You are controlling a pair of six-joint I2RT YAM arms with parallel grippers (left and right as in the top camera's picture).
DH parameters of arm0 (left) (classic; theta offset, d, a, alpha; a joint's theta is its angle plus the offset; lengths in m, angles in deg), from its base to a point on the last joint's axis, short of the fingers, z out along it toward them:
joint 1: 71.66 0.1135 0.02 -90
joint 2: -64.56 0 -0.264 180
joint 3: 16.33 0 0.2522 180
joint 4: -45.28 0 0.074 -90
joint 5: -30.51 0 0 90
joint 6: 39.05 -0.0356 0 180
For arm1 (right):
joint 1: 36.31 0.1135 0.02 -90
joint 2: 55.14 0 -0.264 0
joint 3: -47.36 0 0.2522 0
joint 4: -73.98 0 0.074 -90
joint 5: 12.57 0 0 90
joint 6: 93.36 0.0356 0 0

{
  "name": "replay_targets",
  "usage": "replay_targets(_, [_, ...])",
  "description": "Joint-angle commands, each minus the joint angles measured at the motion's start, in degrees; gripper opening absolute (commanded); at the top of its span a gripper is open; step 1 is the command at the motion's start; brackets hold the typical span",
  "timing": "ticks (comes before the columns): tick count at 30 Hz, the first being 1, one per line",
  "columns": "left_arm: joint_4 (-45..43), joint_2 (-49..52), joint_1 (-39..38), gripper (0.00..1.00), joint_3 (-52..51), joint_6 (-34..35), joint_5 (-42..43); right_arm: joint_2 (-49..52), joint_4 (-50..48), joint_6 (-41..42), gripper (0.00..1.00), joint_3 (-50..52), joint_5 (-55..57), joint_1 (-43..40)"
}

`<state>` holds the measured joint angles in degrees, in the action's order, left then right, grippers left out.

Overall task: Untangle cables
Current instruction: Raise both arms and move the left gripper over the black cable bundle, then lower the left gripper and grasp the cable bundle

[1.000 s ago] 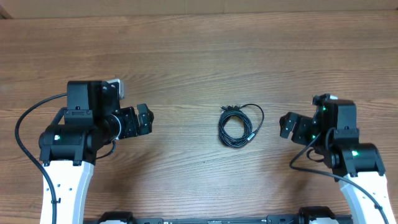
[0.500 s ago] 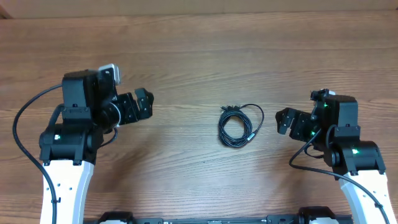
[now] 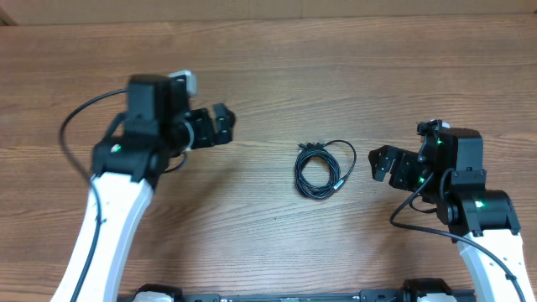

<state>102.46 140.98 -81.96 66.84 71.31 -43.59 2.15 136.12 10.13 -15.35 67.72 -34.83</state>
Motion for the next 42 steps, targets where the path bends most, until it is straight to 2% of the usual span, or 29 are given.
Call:
replay_targets(1, [-0.42,4.63,-3.74,1.00,2.49,-3.26,0.24,-0.07,-0.15,0.04,1.00,-1.88,-0.22,-0.26])
replay_targets(7, [-1.92,12.74,-11.15,0.86,2.49,-3.19,0.26,-0.04,-0.72,0.07,1.00,-1.88,-0.42,-0.26])
replay_targets(20, [-7.80,27.89,-24.35,0.72,2.49,0.04,0.66,-0.04,-1.60,0.26,1.00,-1.88,-0.46,-0.26])
replay_targets(24, [-8.63,30.36,-26.34,0.68,2.49,0.04,0.55,0.35,-1.73,0.98,1.00,-1.86,-0.46,-0.26])
replay_targets(29, [-8.76,32.06,-27.23,0.56,2.47,0.04,-1.11,2.05,-1.77,1.77,1.00,-1.86,-0.79,-0.26])
replay_targets(32, [-8.81,32.06,-27.23,0.44,2.47,0.00,-2.03,2.89,-1.77,1.77,1.00,-1.86,-0.92,-0.26])
replay_targets(36, [-8.37,32.06,-27.23,0.36,2.40,0.04,-4.48,2.95,-1.77,1.77,1.00,-1.86,-0.94,-0.26])
replay_targets(42, [-8.37,32.06,-27.26,0.38,2.32,0.09,-4.50,2.95,-1.77,1.75,1.00,-1.86,-2.03,-0.26])
